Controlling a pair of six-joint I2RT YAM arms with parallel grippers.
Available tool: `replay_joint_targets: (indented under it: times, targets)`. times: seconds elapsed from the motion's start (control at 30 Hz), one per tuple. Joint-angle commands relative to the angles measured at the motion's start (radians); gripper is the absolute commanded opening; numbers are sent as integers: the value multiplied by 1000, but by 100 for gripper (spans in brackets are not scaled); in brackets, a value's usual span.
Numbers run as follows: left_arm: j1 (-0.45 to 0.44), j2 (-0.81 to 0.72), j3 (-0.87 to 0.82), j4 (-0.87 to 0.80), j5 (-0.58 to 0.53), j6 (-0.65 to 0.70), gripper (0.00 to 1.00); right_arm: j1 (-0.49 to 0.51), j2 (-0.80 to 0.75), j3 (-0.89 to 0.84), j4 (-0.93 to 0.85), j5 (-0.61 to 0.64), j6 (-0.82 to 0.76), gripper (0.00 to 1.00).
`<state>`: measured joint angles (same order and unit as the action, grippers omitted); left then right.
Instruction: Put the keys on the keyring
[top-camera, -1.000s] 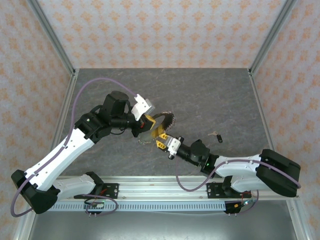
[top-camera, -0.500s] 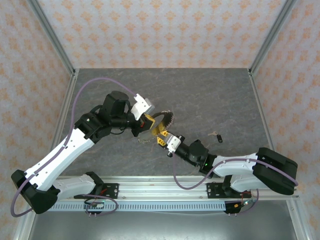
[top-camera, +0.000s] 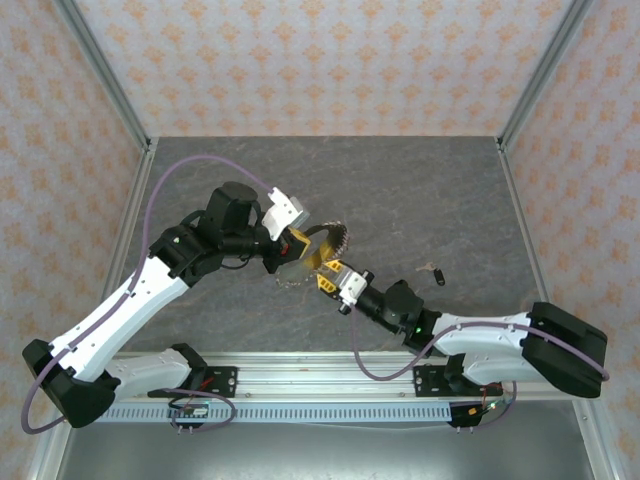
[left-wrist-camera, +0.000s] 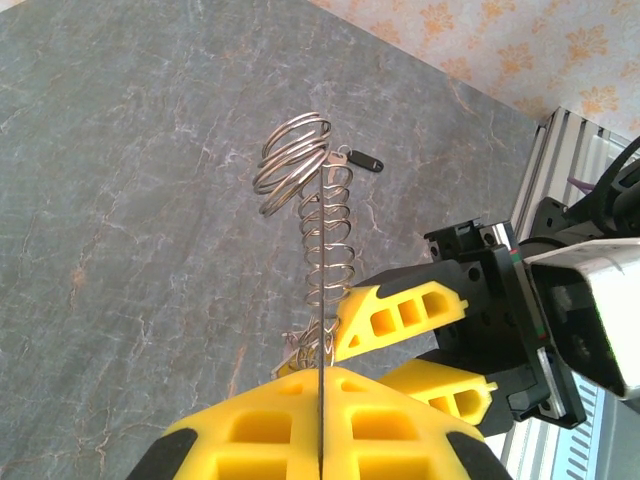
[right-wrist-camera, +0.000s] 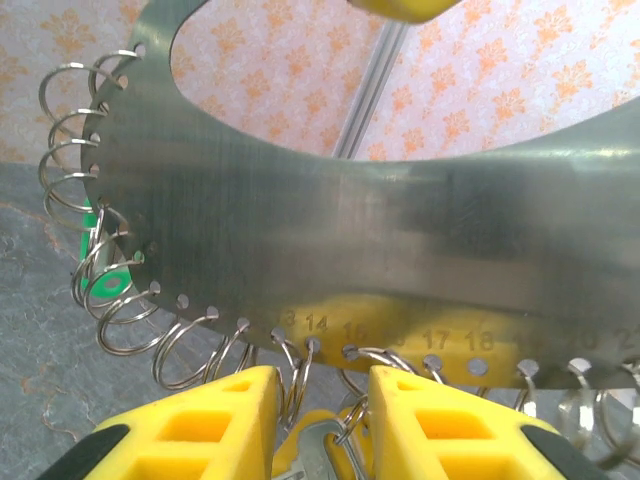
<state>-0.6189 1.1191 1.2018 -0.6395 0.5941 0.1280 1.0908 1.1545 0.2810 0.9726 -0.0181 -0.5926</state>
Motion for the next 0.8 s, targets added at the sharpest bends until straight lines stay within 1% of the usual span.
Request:
replay_joint_targets:
  times: [0.0, 0.3, 0.5, 0.57, 0.6, 0.77]
  targets:
    - [5, -8, 19, 22, 15, -20, 0, 4, -18, -4, 5, -1, 7, 29]
    - [5, -7, 22, 26, 7, -32, 0, 4, 13, 9, 8, -6, 7, 23]
    - [4, -4, 24, 29, 7, -34, 0, 4, 24, 21, 6, -29, 13, 22]
    - [5, -1, 23, 29, 7, -33, 0, 4, 24, 23, 6, -29, 14, 20]
    - [4, -2, 21, 29, 6, -32, 0, 4, 48, 25, 5, -31, 14, 19]
    - [4, -4, 14, 29, 3, -31, 0, 4, 69, 38, 2, -41, 17, 19]
